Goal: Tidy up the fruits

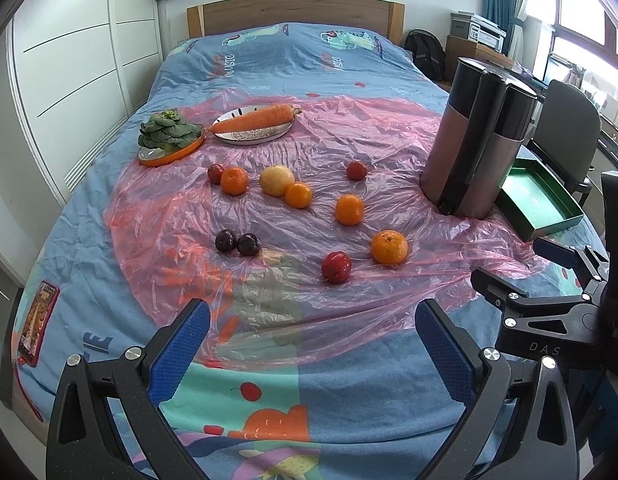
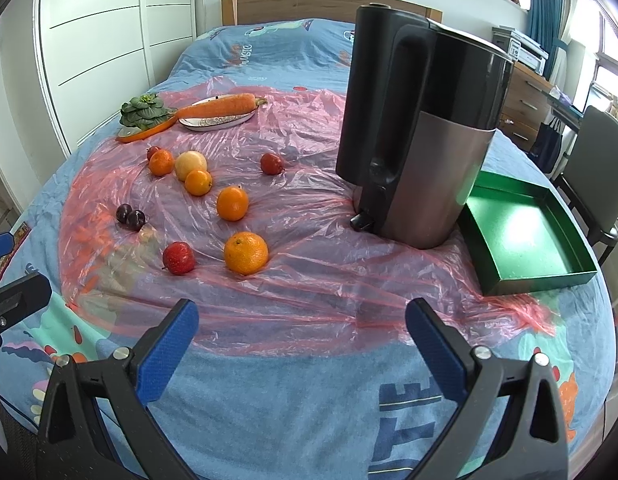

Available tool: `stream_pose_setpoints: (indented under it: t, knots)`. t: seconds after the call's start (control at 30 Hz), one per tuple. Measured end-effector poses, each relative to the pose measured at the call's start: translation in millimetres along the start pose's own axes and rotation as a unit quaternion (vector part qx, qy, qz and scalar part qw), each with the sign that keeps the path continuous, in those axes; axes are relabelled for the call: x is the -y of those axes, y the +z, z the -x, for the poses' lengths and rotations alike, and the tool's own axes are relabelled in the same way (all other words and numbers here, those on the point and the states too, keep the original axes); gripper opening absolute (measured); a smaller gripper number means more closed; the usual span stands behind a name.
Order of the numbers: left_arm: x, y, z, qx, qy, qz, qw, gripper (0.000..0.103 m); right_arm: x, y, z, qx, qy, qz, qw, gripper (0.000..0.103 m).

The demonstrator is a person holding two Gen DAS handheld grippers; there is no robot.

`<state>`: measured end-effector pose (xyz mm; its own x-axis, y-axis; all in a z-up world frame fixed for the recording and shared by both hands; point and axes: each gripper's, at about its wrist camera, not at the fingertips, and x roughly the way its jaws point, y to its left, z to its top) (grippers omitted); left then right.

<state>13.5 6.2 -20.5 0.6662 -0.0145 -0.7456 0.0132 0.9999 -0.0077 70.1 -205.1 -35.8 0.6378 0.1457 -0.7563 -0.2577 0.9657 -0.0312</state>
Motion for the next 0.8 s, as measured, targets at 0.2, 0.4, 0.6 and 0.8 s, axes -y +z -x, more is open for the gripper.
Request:
stream_pose_setpoints:
  t: [0.2,0.4,0.6,0.8]
  knots:
    - [-0.7,0.0,-1.9,-0.006,-0.003,0.003,1.0000,0.101,0.0,0.2,0.1,0.000,0.000,0.000,1.000,0.103]
    - [-2.0,-1.1,-7.3,-0.020,-0.005,0.003,0.9998,0.101,2.8,0.1,-2.1,0.002,0.002,-0.005,1.000,0.103]
    - [-2.3,-2.9,-11.7,-0.030,-0.002,-0.001,0.9996,0.101,2.6,-0.7,-1.5,0.010,0.007,-0.006,1.000,0.103]
    - [-1.7,-3.1,-16.5,-0.033,0.000,-0.004,0.9995,0.101,2.7,-0.9,-1.7,0.012,0.010,-0.007,1.000,0.103]
